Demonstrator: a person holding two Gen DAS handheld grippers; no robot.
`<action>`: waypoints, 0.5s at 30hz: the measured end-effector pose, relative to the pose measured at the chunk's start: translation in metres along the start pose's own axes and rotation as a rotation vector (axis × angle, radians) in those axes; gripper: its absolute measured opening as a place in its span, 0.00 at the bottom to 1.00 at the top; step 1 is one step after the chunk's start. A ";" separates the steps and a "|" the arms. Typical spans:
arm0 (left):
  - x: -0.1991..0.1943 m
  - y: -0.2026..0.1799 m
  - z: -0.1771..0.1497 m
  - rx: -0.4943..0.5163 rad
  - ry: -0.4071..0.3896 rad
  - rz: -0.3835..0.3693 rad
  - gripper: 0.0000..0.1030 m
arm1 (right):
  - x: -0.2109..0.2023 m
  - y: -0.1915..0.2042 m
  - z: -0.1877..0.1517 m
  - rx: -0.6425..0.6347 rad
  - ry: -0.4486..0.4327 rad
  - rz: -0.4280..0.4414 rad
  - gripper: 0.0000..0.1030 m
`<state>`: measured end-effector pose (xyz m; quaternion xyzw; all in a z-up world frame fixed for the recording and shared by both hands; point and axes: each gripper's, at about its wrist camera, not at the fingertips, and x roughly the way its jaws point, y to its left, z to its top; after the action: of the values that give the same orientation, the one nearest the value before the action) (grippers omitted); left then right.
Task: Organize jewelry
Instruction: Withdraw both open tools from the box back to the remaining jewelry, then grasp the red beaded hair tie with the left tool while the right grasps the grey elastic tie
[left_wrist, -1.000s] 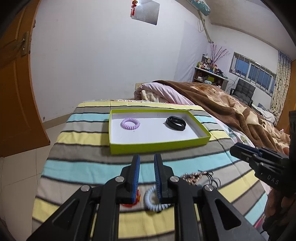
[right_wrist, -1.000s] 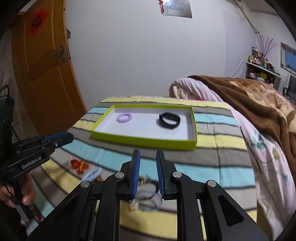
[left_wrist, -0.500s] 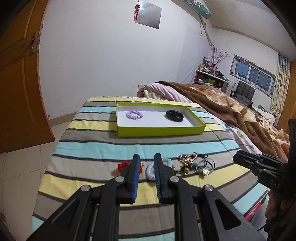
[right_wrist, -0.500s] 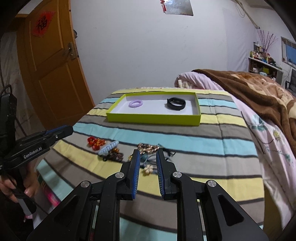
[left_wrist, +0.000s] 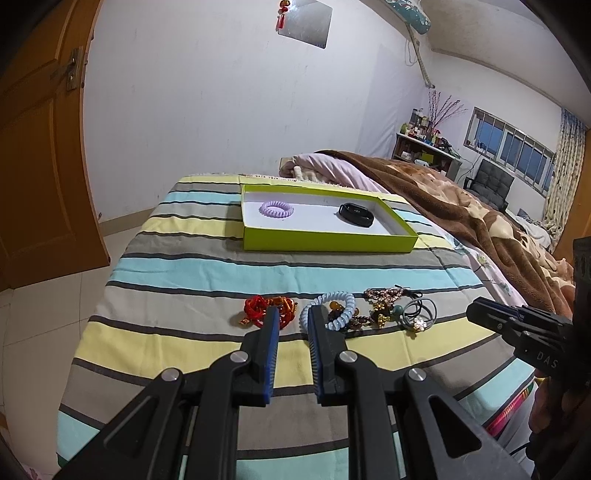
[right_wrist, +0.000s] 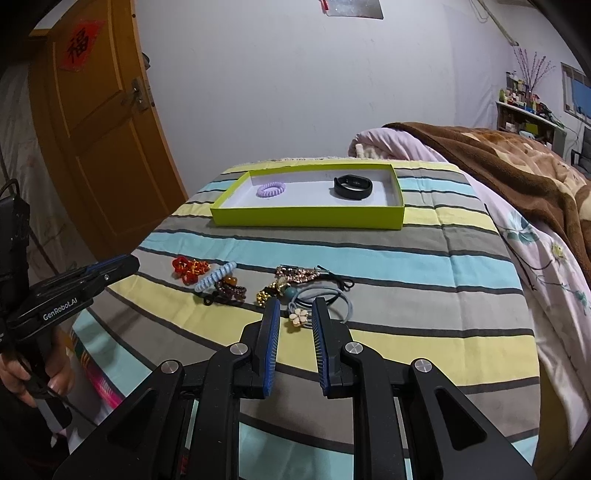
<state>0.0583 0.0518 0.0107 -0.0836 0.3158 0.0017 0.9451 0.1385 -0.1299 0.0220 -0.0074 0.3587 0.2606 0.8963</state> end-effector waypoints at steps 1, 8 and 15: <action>0.001 0.001 0.000 -0.002 0.001 0.002 0.21 | 0.001 -0.001 0.000 0.002 0.003 0.000 0.18; 0.013 0.010 0.002 -0.015 0.017 0.023 0.25 | 0.015 -0.012 -0.001 0.031 0.038 -0.012 0.18; 0.034 0.019 0.005 -0.027 0.054 0.026 0.25 | 0.034 -0.026 -0.001 0.060 0.078 -0.027 0.18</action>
<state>0.0871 0.0697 -0.0088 -0.0921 0.3422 0.0160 0.9350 0.1713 -0.1371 -0.0051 0.0045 0.4007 0.2373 0.8849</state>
